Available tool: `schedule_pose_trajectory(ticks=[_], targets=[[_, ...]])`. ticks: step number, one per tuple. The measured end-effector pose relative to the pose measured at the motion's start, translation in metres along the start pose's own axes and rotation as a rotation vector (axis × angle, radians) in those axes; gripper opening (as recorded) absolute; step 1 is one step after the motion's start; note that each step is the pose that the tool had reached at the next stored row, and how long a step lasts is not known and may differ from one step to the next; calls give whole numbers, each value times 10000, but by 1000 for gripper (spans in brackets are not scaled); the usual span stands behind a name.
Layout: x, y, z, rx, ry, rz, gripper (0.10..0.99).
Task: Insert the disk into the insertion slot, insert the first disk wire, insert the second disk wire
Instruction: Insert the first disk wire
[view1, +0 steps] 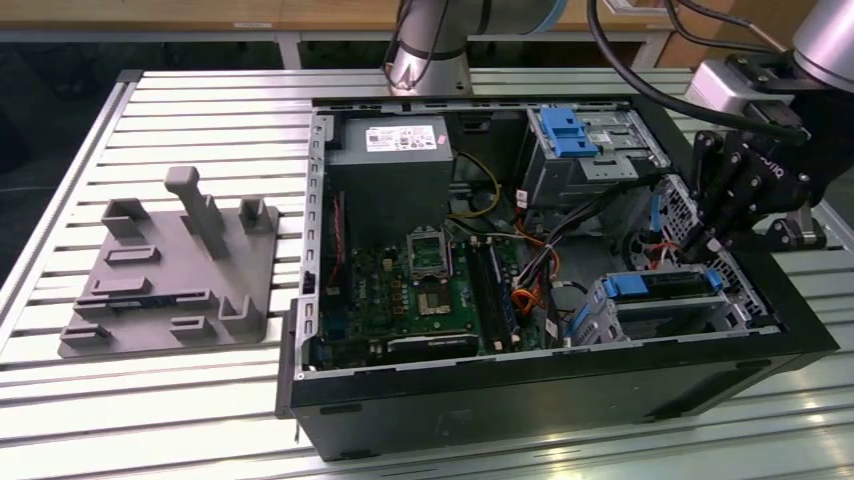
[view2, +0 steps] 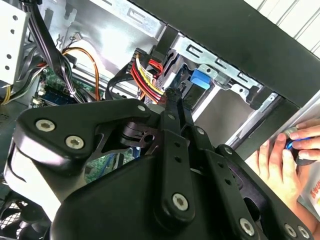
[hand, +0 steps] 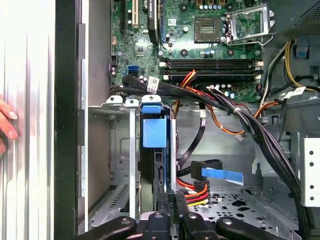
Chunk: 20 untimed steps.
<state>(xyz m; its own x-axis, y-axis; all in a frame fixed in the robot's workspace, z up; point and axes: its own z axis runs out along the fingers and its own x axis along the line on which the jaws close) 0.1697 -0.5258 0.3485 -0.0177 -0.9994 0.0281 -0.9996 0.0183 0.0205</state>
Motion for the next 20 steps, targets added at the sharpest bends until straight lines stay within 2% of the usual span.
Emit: schedule_pose_trajectory(ticks=[7, 13, 20], targets=[[2, 0, 6, 4, 0, -8, 165], [5, 0, 28, 70, 6, -289, 165], [32, -1, 34, 81, 6, -357, 165]])
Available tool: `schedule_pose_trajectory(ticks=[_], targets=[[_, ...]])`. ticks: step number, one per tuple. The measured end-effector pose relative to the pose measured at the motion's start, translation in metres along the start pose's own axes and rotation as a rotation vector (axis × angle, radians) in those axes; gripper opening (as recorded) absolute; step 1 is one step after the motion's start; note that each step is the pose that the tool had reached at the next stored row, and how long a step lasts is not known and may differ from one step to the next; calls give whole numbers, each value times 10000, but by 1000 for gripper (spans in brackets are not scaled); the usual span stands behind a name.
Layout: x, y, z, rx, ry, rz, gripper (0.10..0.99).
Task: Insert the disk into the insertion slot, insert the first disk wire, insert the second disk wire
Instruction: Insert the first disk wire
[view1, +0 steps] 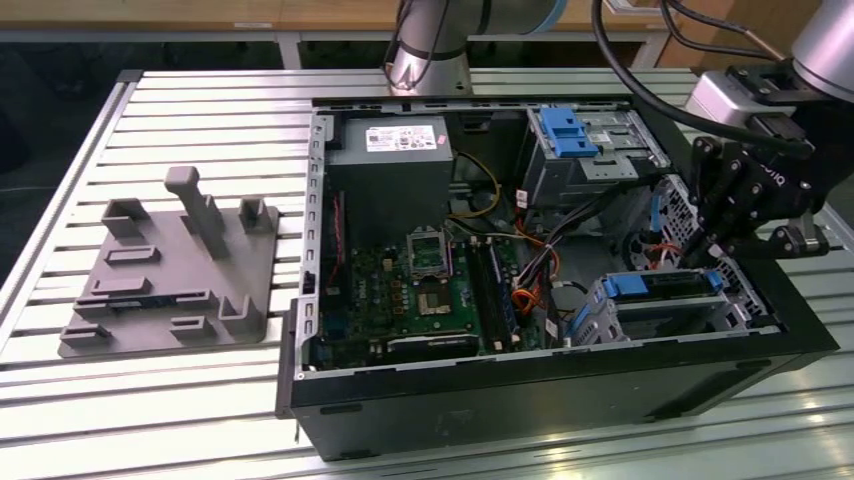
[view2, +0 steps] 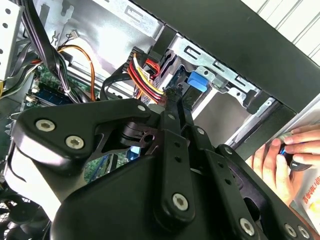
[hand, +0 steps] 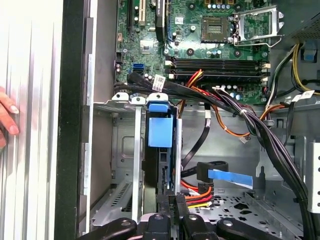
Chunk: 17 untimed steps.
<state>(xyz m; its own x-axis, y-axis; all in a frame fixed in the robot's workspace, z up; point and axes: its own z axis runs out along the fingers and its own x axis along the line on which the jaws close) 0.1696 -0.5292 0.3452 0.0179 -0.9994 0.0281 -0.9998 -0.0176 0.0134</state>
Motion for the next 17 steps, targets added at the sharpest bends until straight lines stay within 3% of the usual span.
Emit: schedule_pose_trajectory(ticks=[17], targets=[[13, 12, 23, -1, -2, 27, 165]])
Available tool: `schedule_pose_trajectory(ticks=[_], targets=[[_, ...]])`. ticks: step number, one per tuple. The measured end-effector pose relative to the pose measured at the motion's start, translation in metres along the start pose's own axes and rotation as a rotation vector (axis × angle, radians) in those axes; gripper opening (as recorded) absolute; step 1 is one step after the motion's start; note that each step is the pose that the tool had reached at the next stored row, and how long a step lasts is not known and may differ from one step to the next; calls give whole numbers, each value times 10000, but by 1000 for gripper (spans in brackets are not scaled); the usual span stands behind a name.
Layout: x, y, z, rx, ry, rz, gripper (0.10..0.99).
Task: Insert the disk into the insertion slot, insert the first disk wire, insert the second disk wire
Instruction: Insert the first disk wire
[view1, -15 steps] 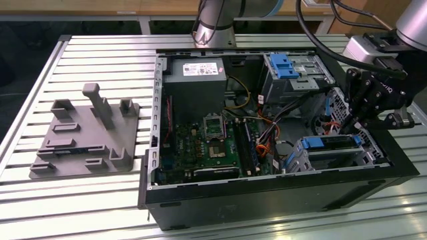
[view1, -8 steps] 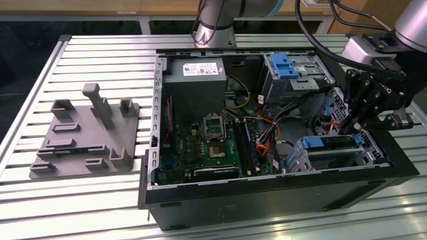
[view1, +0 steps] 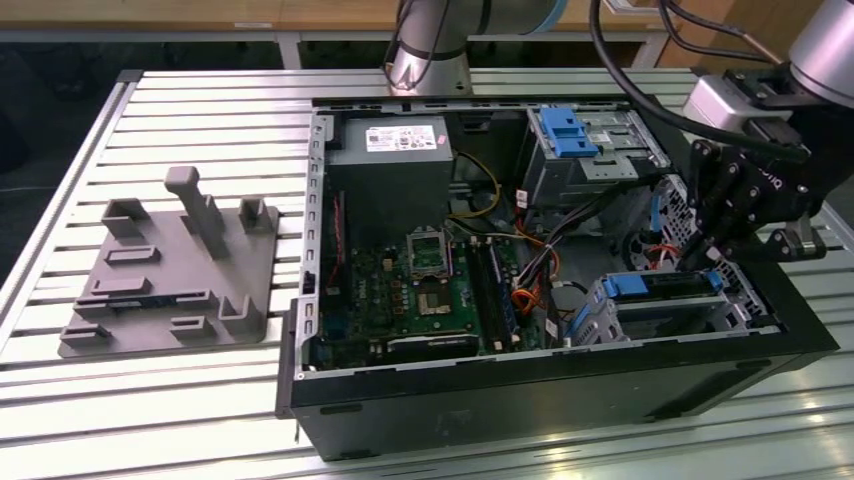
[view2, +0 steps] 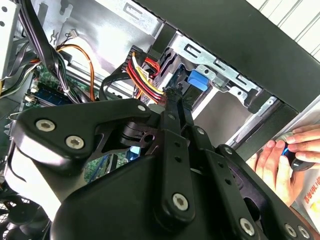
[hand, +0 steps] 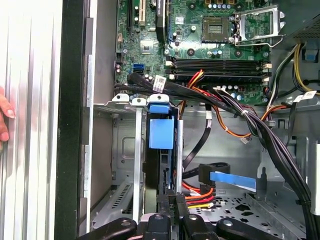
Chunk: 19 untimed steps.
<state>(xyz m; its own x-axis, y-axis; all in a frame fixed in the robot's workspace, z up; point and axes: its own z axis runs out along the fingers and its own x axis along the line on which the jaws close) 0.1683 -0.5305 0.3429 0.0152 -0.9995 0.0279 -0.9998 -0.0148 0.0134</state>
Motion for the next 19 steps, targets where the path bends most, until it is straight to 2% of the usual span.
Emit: schedule_pose_trajectory(ticks=[19], targets=[[20, -1, 44, 0, 6, 0, 165]])
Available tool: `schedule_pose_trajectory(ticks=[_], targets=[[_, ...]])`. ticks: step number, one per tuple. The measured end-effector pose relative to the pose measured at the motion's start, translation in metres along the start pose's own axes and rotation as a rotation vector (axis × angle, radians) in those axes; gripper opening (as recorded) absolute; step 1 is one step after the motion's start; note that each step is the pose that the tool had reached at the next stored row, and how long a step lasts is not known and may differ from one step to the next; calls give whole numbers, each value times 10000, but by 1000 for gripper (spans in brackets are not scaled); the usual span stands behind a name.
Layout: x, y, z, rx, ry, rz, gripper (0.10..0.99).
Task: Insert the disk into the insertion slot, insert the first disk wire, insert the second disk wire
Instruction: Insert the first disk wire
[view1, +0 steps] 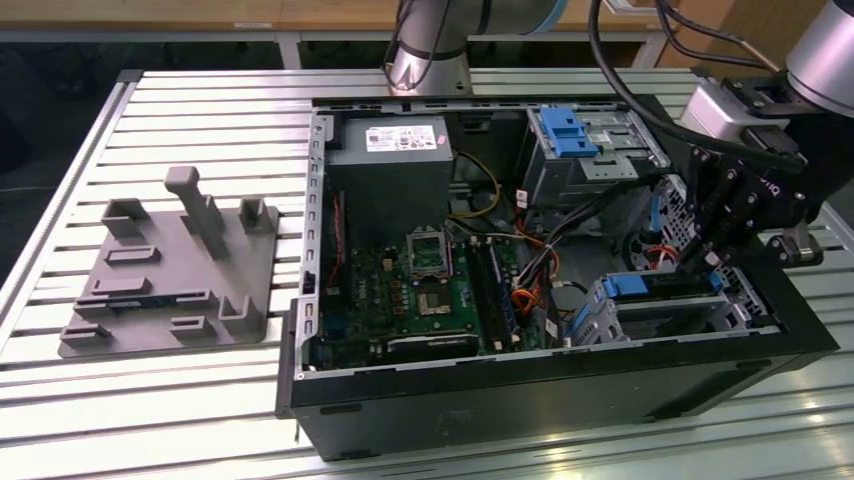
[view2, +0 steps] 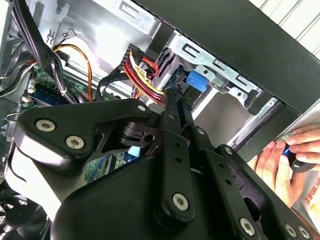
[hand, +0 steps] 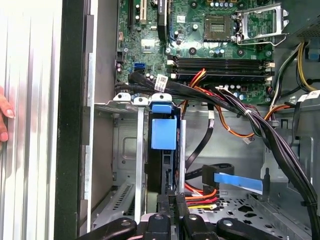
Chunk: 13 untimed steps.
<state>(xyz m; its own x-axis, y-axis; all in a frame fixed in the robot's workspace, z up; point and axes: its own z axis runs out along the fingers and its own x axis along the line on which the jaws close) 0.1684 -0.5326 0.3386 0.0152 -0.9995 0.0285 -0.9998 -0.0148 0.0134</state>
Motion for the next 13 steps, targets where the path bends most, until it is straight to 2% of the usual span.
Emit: schedule_pose_trajectory(ticks=[13], targets=[[6, 0, 38, 0, 2, 2, 165]])
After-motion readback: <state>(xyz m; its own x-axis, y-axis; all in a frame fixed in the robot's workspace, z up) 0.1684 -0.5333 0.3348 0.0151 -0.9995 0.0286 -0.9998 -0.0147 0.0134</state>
